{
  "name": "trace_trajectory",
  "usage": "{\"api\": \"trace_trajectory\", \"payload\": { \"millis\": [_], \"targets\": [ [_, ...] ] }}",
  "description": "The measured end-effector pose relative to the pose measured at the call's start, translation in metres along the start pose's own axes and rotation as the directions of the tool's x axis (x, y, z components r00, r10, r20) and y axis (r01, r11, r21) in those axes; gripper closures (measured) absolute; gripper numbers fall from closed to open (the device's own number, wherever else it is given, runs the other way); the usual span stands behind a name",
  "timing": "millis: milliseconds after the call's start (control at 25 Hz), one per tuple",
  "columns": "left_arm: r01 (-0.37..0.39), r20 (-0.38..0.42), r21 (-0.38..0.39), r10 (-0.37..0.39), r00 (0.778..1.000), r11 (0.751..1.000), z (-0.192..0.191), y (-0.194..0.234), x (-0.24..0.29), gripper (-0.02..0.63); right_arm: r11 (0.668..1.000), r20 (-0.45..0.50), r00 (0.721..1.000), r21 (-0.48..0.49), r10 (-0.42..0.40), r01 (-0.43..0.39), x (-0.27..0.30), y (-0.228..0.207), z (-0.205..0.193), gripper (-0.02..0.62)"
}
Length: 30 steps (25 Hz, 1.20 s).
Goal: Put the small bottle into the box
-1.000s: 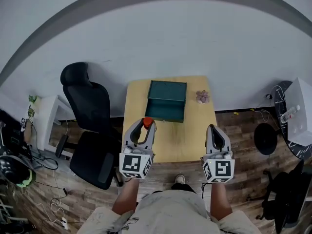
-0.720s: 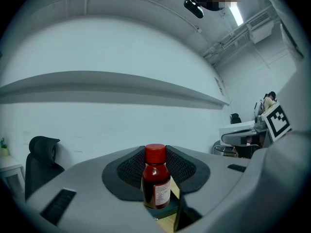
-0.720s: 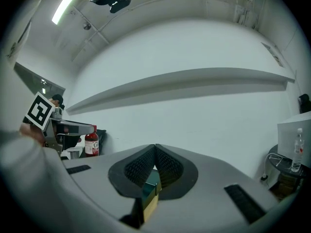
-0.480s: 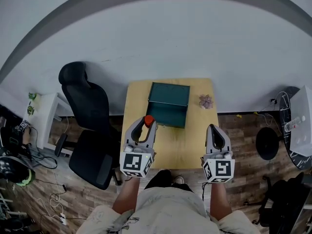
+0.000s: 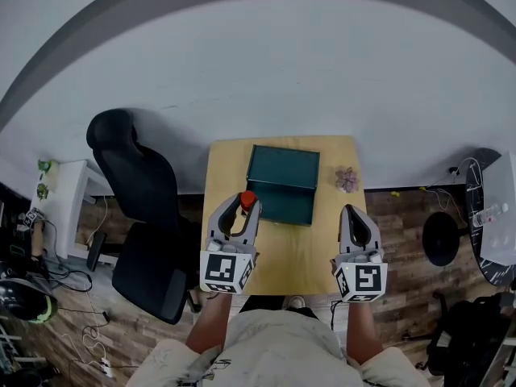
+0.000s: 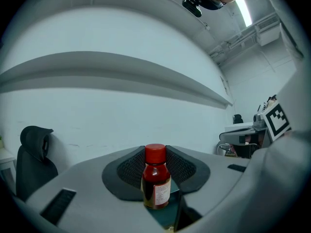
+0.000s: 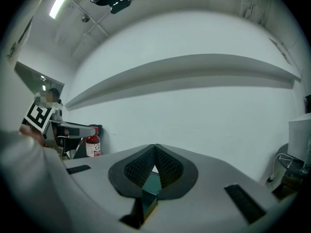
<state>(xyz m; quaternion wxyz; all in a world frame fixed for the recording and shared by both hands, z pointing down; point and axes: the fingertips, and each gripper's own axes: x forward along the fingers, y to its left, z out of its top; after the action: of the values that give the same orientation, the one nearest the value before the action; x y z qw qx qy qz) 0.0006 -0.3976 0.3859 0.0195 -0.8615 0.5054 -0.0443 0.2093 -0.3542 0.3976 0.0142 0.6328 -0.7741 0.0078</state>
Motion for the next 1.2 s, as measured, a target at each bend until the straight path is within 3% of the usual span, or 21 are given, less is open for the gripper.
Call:
{"api": "trace_trajectory", "payload": {
  "millis": [520,1200],
  "targets": [
    [0.047,-0.118,-0.043,-0.051,0.992,0.998,-0.062,0.026,0.046,0.472,1.000,-0.107,0.994,0.022,0.003,-0.001,0.051,0.013,-0.045,0.580],
    [0.100,-0.313,-0.119,-0.133,0.940,0.988,-0.196,0.022,0.082,0.471,0.999,-0.261,0.964,0.006,0.045,-0.045,0.097,0.031,-0.113,0.580]
  ]
}}
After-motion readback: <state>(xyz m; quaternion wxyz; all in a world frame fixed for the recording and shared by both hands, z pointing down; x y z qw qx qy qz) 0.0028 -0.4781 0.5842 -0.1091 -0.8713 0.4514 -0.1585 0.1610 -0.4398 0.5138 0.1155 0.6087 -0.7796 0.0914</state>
